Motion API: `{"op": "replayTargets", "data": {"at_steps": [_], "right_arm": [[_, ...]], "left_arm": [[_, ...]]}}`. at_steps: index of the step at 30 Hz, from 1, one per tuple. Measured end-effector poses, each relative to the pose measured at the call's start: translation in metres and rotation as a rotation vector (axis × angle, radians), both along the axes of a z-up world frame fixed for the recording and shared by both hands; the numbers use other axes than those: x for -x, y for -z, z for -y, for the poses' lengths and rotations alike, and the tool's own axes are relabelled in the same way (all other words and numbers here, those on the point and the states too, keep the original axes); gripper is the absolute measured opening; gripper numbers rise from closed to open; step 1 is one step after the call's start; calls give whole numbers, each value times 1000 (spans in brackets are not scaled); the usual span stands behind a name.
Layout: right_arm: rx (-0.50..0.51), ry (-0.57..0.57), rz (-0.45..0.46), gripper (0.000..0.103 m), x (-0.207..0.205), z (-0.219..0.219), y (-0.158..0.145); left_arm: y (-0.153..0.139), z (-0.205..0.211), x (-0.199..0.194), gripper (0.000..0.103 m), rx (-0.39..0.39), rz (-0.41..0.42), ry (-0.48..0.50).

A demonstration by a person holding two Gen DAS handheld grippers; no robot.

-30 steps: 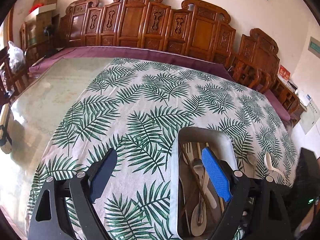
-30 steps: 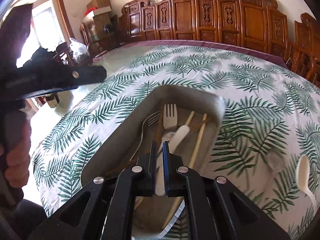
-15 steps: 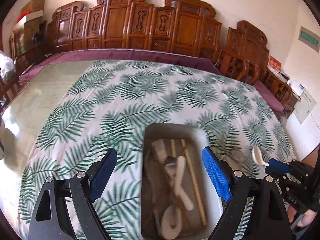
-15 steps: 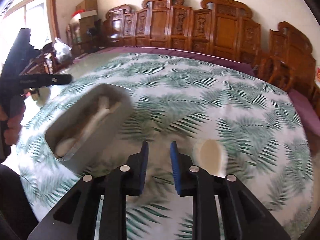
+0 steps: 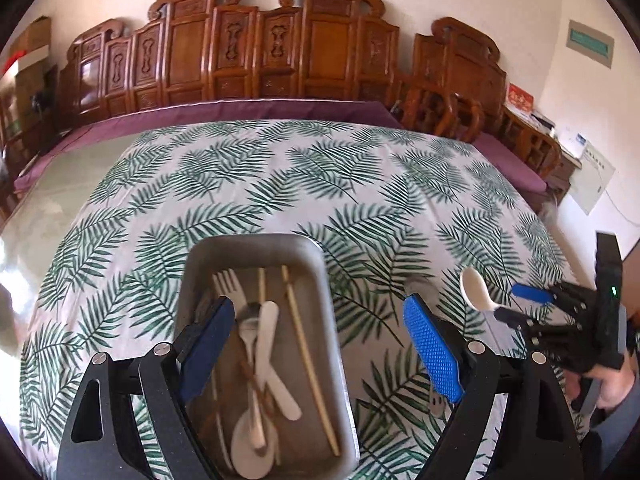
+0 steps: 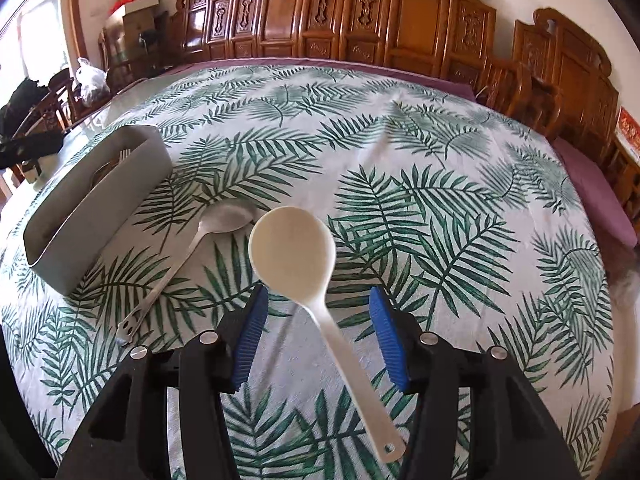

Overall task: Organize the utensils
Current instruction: 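Grasp the white plastic spoon by its handle with the right tool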

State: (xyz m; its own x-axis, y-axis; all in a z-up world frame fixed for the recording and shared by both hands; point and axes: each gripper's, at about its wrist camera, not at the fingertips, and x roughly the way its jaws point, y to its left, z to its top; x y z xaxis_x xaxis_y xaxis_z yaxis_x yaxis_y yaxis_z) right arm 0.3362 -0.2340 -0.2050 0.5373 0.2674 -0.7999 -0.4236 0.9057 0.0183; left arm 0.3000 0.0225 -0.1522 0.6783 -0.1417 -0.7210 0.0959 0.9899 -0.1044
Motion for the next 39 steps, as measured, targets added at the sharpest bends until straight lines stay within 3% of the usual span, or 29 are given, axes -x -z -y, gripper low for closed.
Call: {"op": "replayTargets", "data": {"at_steps": [5, 7, 9, 11, 15, 30, 39], "right_arm": [[7, -2, -46, 55, -8, 3, 10], [13, -9, -55, 50, -10, 4, 13], [40, -14, -72, 40, -10, 3, 18], [48, -18, -66, 36, -9, 4, 18], [60, -19, -67, 10, -7, 9, 18], [32, 4, -80, 6, -9, 15, 18], [5, 31, -98, 6, -13, 16, 18]], "left_arm": [[2, 15, 4, 83, 3, -9, 29], [4, 24, 6, 83, -3, -11, 45], [6, 32, 7, 83, -5, -18, 59], [9, 40, 7, 83, -8, -23, 74], [14, 56, 7, 83, -17, -32, 102], [41, 103, -1, 83, -80, -83, 165], [64, 124, -21, 57, -133, -128, 188]]}}
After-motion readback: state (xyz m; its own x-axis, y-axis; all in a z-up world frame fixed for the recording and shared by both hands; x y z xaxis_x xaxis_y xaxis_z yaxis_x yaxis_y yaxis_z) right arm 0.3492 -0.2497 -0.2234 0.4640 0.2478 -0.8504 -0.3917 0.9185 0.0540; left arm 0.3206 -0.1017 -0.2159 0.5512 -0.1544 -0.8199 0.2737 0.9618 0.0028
